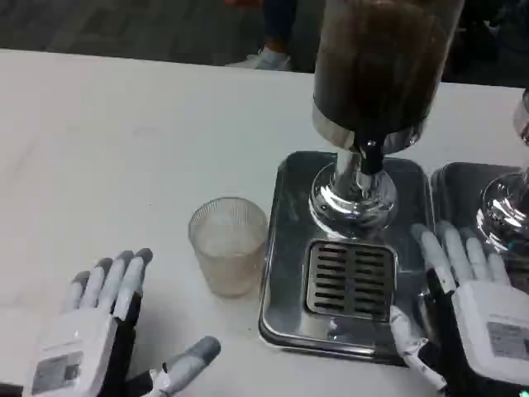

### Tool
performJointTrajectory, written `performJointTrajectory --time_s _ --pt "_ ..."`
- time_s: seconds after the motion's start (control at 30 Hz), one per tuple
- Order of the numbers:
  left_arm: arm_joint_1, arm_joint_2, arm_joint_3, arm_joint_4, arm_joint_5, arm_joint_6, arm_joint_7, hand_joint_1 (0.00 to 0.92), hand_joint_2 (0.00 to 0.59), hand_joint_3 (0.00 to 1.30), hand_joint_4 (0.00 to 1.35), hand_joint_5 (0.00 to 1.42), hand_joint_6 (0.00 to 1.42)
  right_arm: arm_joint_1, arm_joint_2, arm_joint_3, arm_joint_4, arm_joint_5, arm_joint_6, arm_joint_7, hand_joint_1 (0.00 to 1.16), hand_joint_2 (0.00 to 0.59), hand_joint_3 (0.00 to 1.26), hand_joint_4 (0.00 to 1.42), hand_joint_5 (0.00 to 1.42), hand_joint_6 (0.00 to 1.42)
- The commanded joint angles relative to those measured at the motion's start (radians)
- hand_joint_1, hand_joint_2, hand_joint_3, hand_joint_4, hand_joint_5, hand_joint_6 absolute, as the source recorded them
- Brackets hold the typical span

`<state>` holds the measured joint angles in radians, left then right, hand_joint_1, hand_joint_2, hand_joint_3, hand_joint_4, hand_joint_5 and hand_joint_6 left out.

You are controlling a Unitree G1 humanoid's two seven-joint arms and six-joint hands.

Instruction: Grasp the cup under the faucet to collect the drink, then remove the cup.

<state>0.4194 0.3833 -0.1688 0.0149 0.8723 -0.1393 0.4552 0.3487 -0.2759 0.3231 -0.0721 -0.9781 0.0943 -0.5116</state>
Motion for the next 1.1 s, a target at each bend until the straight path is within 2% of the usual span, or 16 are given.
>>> performJointTrajectory --time_s 0.03,0.3,0.57,0.8,0.93,1.0,1.1 --pt "-0.002 -0.004 -0.001 0.01 -0.008 0.007 0.02 0.0 0.12 0.0 0.0 0.0 0.0 -0.001 -0.003 -0.007 -0.004 0.004 0.007 0.007 0.17 0.54 0.07 0.0 0.0 0.0" --pt "-0.008 -0.002 0.005 0.009 -0.017 0.006 0.017 0.0 0.12 0.0 0.0 0.0 0.0 0.003 0.001 -0.01 -0.01 0.008 0.013 0.005 0.18 0.542 0.08 0.0 0.0 0.0" --pt "-0.01 -0.001 0.035 -0.014 -0.06 -0.018 0.033 0.0 0.12 0.0 0.0 0.0 0.0 0.001 0.012 -0.003 -0.019 -0.004 0.036 0.008 0.19 0.542 0.08 0.0 0.0 0.0" --pt "-0.048 0.013 0.08 0.018 -0.124 -0.092 0.062 0.0 0.116 0.0 0.0 0.0 0.0 0.004 0.032 0.019 -0.02 -0.025 0.061 0.003 0.19 0.542 0.08 0.0 0.0 0.0" --pt "-0.099 0.02 0.093 0.083 -0.163 -0.144 0.066 0.0 0.114 0.0 0.0 0.0 0.0 0.005 0.036 0.02 -0.022 -0.031 0.07 0.002 0.2 0.542 0.08 0.0 0.0 0.0" --pt "-0.184 0.037 0.086 0.211 -0.242 -0.217 0.004 0.0 0.075 0.0 0.0 0.0 0.0 0.008 0.038 0.022 -0.028 -0.032 0.077 0.003 0.2 0.542 0.08 0.0 0.0 0.0" --pt "-0.289 0.044 0.073 0.38 -0.313 -0.318 -0.029 0.0 0.056 0.0 0.0 0.0 0.0 0.009 0.042 0.025 -0.031 -0.034 0.085 0.002 0.2 0.542 0.08 0.0 0.0 0.0"
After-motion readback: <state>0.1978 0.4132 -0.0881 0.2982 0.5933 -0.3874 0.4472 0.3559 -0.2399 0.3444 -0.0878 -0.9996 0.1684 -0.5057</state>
